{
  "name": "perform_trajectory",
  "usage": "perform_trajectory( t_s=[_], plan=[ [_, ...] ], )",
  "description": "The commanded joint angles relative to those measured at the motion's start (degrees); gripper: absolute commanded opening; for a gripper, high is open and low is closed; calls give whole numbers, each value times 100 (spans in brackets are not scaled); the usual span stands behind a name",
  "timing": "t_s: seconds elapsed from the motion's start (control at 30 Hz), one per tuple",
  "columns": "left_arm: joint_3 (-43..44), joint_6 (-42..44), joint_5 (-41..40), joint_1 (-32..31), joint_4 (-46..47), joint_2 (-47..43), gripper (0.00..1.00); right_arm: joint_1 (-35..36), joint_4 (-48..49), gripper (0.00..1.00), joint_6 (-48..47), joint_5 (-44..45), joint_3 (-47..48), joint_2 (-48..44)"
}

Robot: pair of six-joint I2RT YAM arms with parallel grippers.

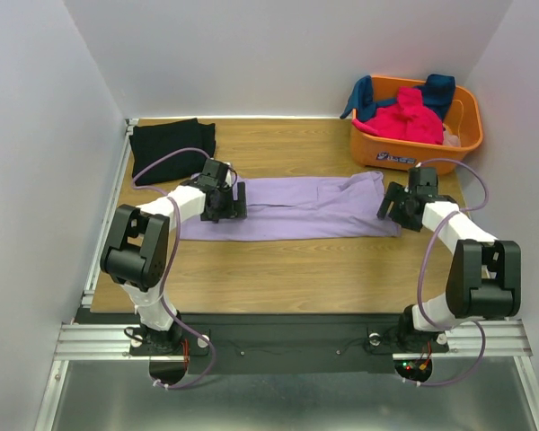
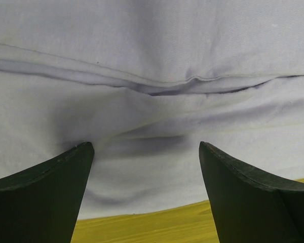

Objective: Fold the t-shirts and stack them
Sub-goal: Fold the tshirt

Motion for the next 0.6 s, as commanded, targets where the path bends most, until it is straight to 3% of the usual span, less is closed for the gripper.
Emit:
perform_trajectory(
  t_s=[0.0, 0.13, 0.23, 0.33, 0.4, 0.43, 0.5, 0.57],
  plan=[
    [70, 78, -118, 72, 35, 93, 98, 21, -52, 82, 126, -169, -224, -156],
    [35, 78, -91, 90, 62, 163, 98, 21, -105, 80, 64, -230, -339, -262],
    [-9, 78, -74, 116, 106, 163, 98, 21, -114, 71, 82, -283, -427, -288],
    [-35, 78, -47, 151, 115, 189, 97, 21, -140, 57, 82, -283, -427, -297],
    [-53, 86, -56, 186, 123, 198, 97, 21, -210, 37, 64, -231, -401, -297],
    [-53, 87, -47, 204, 123, 198, 98, 21, -254, 36, 64, -161, -357, -289],
    [-79, 104, -47, 239, 124, 190, 97, 13, -351, 15, 55, 41, -287, -254],
    [-123, 139, -47, 300, 150, 216, 98, 4, -447, 12, -50, 173, -181, -236]
  ],
)
